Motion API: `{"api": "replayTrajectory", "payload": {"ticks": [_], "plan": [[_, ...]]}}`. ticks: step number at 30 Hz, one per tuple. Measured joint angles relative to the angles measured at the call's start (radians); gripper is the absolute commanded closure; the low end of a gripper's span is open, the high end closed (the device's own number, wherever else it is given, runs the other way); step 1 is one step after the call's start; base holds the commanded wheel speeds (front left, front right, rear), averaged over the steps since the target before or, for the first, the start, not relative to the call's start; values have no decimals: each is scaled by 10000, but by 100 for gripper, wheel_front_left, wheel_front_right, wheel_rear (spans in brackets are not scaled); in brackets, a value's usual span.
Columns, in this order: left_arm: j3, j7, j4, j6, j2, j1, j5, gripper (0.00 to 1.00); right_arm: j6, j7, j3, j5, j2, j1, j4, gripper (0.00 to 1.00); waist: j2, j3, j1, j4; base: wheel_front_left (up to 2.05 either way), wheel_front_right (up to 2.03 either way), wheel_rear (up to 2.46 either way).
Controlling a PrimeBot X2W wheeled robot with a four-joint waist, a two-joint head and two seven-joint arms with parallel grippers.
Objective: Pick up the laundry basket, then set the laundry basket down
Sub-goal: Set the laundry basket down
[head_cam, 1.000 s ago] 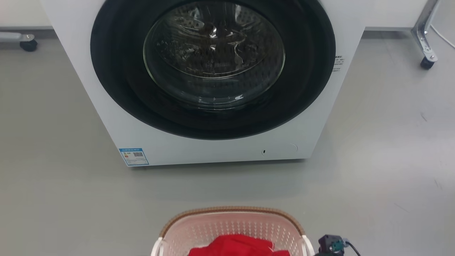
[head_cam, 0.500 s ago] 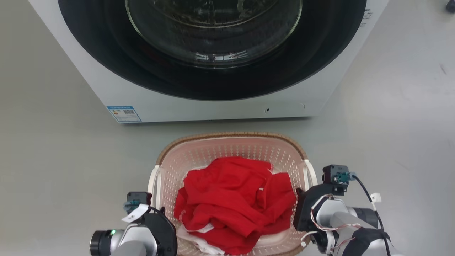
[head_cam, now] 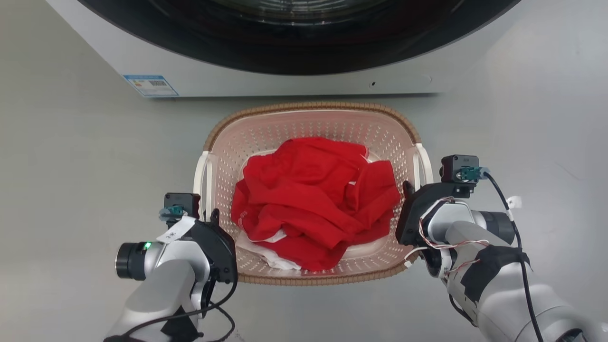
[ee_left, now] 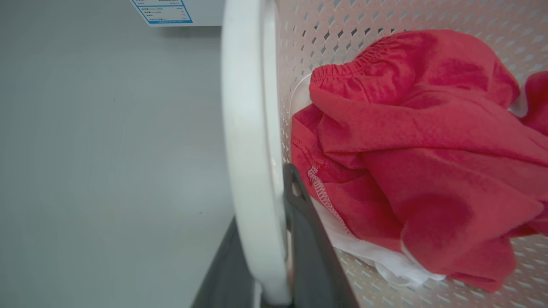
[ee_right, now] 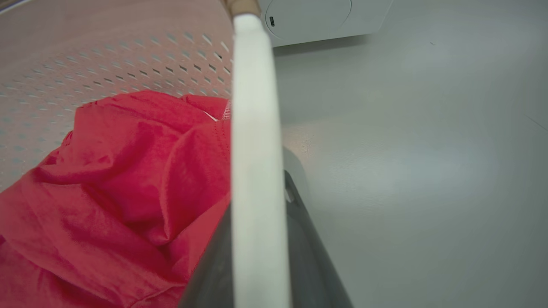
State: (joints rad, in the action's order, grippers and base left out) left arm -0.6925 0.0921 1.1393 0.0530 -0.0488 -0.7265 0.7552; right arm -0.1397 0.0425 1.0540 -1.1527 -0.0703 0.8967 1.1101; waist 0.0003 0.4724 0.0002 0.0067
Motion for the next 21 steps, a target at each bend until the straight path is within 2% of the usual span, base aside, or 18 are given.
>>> {"api": "replayTrajectory", "payload": {"ticks": [21], "plan": [[244,372,-146,102,-136,-2199,-113,100,50,495,-86,349,-52,2248,316,100,0,3088,-1,268,0,0,0]]}}
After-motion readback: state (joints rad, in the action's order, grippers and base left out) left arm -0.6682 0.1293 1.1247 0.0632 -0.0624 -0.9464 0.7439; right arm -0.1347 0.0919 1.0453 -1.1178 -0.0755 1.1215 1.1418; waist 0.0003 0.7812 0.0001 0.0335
